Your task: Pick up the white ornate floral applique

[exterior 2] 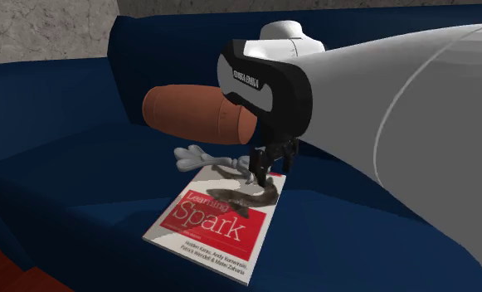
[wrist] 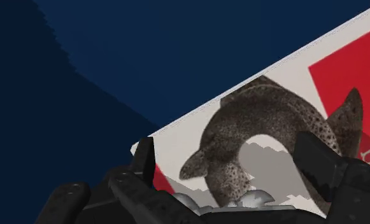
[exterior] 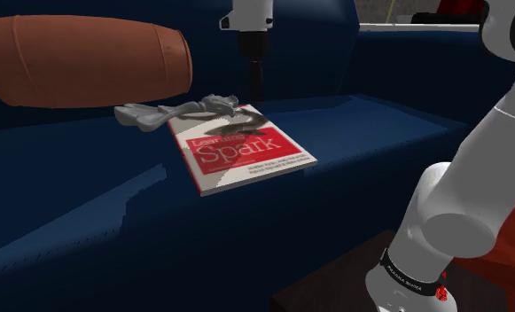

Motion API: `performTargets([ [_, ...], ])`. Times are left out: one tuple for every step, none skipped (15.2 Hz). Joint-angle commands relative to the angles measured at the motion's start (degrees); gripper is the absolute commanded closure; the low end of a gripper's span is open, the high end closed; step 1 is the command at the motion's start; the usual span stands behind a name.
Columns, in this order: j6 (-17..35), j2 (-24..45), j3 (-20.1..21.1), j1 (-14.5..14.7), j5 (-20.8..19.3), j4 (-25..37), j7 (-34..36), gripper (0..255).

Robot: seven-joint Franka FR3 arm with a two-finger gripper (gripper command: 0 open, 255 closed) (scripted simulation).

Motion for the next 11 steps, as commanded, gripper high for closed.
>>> performTargets([
  [-0.5, 4.02, 1.06, 1.11, -0.96, 4.89, -2.82, 0],
  [-0.8, 5.94, 1.61, 1.65, -1.5, 7.29, -4.15, 0],
  [-1.14, 7.86, 2.18, 2.2, -2.06, 9.73, -5.44, 0],
  [-1.53, 9.77, 2.77, 2.78, -2.66, 12.21, -6.72, 0],
  [-1.97, 11.68, 3.38, 3.38, -3.3, 14.73, -7.98, 0],
  [-2.46, 13.59, 4.0, 4.02, -3.98, 17.29, -9.22, 0],
  [-3.0, 15.5, 4.63, 4.69, -4.69, 19.9, -10.45, 0],
  [-3.58, 17.42, 5.27, 5.4, -5.45, 22.56, -11.67, 0],
  [-4.22, 19.36, 5.9, 6.16, -6.26, 25.27, -12.88, 0],
  [-4.92, 21.31, 6.53, 6.98, -7.1, 28.05, -14.09, 0],
  [-5.67, 23.29, 7.16, 7.86, -8.0, 30.91, -15.31, 0],
])
